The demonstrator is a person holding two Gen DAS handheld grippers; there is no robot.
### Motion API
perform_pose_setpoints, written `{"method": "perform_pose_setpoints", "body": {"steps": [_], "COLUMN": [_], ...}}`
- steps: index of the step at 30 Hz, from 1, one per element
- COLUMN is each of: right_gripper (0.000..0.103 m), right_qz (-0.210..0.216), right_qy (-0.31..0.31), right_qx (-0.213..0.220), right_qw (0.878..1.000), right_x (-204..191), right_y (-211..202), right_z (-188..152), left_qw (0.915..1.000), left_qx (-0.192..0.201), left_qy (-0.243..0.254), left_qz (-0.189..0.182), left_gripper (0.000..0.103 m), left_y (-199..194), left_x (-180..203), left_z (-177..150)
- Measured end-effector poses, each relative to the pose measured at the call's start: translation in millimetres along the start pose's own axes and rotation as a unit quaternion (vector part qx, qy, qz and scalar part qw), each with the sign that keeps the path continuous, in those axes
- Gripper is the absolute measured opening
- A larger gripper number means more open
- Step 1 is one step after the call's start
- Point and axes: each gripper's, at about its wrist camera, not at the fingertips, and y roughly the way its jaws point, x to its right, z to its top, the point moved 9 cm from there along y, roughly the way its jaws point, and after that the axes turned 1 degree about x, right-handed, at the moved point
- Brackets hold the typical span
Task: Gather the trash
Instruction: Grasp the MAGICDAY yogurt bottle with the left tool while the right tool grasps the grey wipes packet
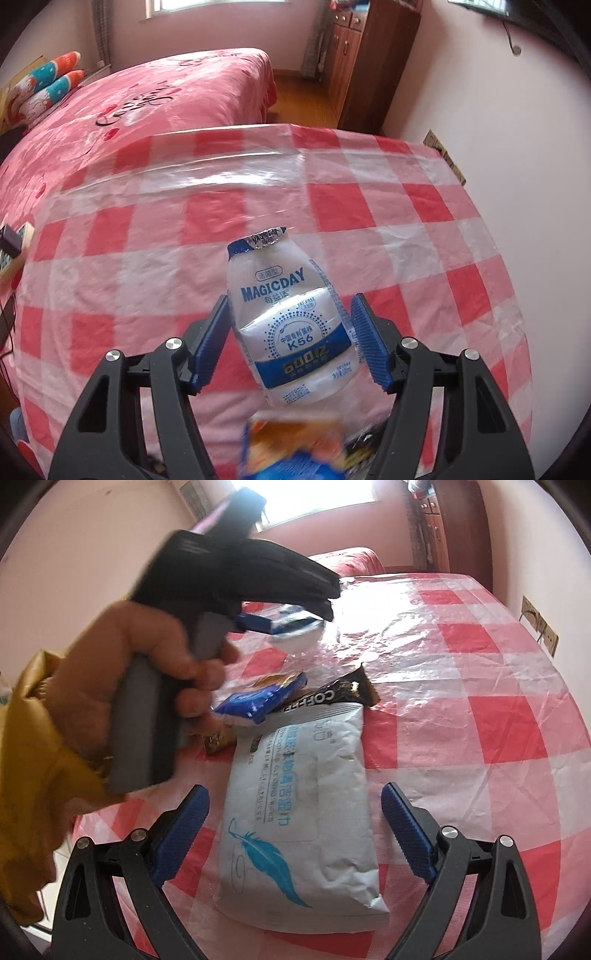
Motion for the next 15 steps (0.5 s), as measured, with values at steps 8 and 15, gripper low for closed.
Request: {"method": "perform_pose_setpoints", "body": {"steps": [8,15], "right_gripper": [0.093,0.093], "right_qz": [-0.038,-0.08], "right_qy": [-0.038,-0.07], "right_qx": [-0.011,-0.024], "right_qw": [0.998,0.994], "right_x": [-12.0,-15.5], "right_y": [4.3,10.4], "right_z": [-6.3,-11.1], "left_qw": [0.9991,0.997], "left_qx": [0.03,0.052], "left_qy": [-0.028,-0.054], "left_qz": [-0.012,-0.018], "left_gripper": [0.066,0.066], "left_y": [-55.7,-101.3], "left_x": [-45.5,-80.9], "left_z": [-27.8,-57.8]}}
